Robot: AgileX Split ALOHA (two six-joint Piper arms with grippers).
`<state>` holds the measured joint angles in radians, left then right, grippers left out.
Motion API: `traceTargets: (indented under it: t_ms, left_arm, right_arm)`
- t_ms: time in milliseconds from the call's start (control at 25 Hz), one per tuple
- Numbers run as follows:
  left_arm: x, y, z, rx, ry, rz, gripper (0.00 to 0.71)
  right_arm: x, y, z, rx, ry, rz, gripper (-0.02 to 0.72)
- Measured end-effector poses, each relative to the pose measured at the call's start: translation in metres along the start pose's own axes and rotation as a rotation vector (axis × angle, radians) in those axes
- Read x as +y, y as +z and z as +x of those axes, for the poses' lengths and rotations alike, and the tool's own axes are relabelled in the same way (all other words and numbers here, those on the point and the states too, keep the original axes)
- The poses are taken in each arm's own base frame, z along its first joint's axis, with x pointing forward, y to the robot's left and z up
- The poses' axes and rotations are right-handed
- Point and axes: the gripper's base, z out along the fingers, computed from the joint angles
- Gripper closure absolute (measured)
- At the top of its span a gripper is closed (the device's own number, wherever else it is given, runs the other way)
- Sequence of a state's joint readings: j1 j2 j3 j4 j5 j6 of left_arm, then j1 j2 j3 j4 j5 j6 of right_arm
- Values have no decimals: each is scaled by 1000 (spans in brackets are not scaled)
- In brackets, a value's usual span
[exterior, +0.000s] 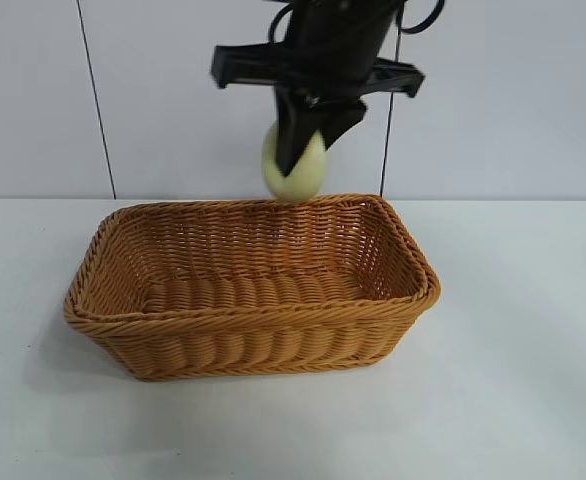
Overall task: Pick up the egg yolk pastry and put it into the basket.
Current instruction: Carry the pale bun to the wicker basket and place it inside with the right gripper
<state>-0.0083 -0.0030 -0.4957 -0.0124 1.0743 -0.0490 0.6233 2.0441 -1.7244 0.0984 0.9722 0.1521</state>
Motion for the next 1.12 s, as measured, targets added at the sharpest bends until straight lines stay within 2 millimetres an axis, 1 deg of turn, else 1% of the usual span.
traceTargets:
  t_ms: [80,160,280,320,400,520,560,600,640,680,760,800,840,880,920,1040,1120]
  left_arm:
    - [0,0,0,0,0,0,36]
    - [0,0,0,0,0,0,36]
    - [0,0,0,0,0,0,36]
    - [0,0,0,0,0,0,36]
    - [0,0,0,0,0,0,36]
    - [0,0,0,0,0,0,36]
    - [0,0,0,0,0,0,36]
    - [0,0,0,0,0,0,36]
    - [0,0,0,0,0,0,36]
    - [0,0,0,0,0,0,36]
    - [0,0,0,0,0,0,36]
    - [0,0,0,0,0,0,36]
    - [0,0,0,0,0,0,36]
    - [0,0,0,0,0,0,36]
    - [0,0,0,0,0,0,36]
    - [0,0,0,-1,0,0,36]
    - [0,0,0,-1,0,0,36]
  right_arm:
    - [7,24,-1,-9,3,-6,612]
    - [5,52,0,-3,15,-1,612]
    - [0,83,3,17,23,11,612]
    - [-2,93,5,29,24,15,612]
    - [-3,103,8,47,30,20,612]
    - [-3,105,7,36,43,18,603]
    - [-3,104,6,33,46,18,587]
    - [-3,104,6,33,47,18,539]
    - [-3,104,7,34,47,17,482]
    - [-3,104,7,39,47,18,407]
    - [-2,100,5,50,46,19,195]
    - [-1,95,2,59,43,20,119]
    - [0,91,0,65,35,23,80]
    - [1,85,-5,66,27,27,53]
    - [2,77,-10,71,15,35,42]
    - [5,48,-24,101,-9,68,34]
    - [6,29,-34,78,-17,80,34]
